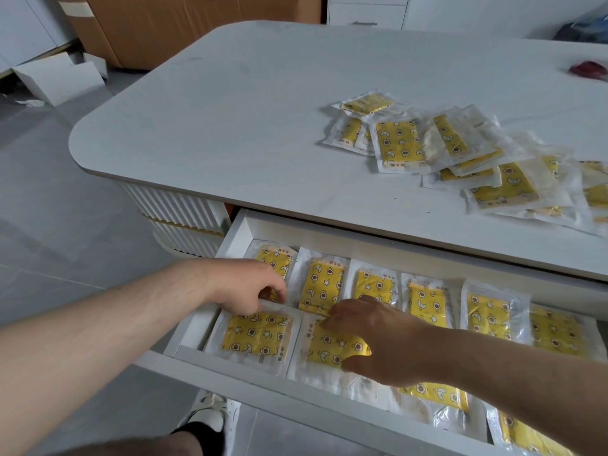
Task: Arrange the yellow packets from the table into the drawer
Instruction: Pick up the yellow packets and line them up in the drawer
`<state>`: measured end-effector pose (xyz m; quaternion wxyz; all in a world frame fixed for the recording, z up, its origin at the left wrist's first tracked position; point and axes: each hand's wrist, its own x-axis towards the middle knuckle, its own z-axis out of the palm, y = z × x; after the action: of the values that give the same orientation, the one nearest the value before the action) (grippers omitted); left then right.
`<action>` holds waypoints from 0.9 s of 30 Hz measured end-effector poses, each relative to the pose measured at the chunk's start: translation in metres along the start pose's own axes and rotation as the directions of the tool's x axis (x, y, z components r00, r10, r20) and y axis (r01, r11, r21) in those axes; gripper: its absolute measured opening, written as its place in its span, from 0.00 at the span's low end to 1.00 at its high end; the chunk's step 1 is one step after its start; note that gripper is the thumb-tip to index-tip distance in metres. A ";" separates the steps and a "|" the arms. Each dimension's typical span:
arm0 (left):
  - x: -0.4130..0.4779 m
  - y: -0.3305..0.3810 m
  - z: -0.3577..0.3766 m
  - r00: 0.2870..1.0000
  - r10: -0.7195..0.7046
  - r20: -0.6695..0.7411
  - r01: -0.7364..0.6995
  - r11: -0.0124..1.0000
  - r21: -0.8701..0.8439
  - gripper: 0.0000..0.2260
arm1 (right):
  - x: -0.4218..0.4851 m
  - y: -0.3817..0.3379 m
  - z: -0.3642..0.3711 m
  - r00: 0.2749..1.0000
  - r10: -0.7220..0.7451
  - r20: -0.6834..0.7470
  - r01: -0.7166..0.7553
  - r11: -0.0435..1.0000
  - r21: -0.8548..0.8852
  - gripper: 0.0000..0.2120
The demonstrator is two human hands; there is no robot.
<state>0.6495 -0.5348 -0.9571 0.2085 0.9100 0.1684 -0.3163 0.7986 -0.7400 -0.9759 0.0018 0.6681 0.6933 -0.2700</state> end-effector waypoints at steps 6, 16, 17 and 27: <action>0.000 0.000 0.002 0.997 0.029 0.078 -0.040 0.989 0.144 0.33 | -0.002 0.003 0.001 0.997 -0.045 0.056 0.048 0.996 -0.070 0.33; -0.001 0.003 0.004 0.997 0.039 0.068 -0.052 0.979 0.199 0.36 | -0.004 0.001 0.000 0.996 -0.047 0.071 0.056 0.991 -0.125 0.31; -0.001 0.004 0.004 0.997 0.037 0.069 -0.050 0.979 0.198 0.36 | -0.005 0.000 0.000 0.996 -0.045 0.073 0.054 0.990 -0.127 0.31; -0.028 0.040 -0.041 0.998 -0.060 -0.031 0.063 0.992 0.114 0.26 | -0.036 0.000 -0.057 0.992 0.060 -0.109 -0.052 0.996 0.077 0.25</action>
<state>0.6663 -0.5539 -0.8991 0.1438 0.9192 0.1807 -0.3190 0.8227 -0.7519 -0.9136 -0.0540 0.7009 0.6630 -0.2575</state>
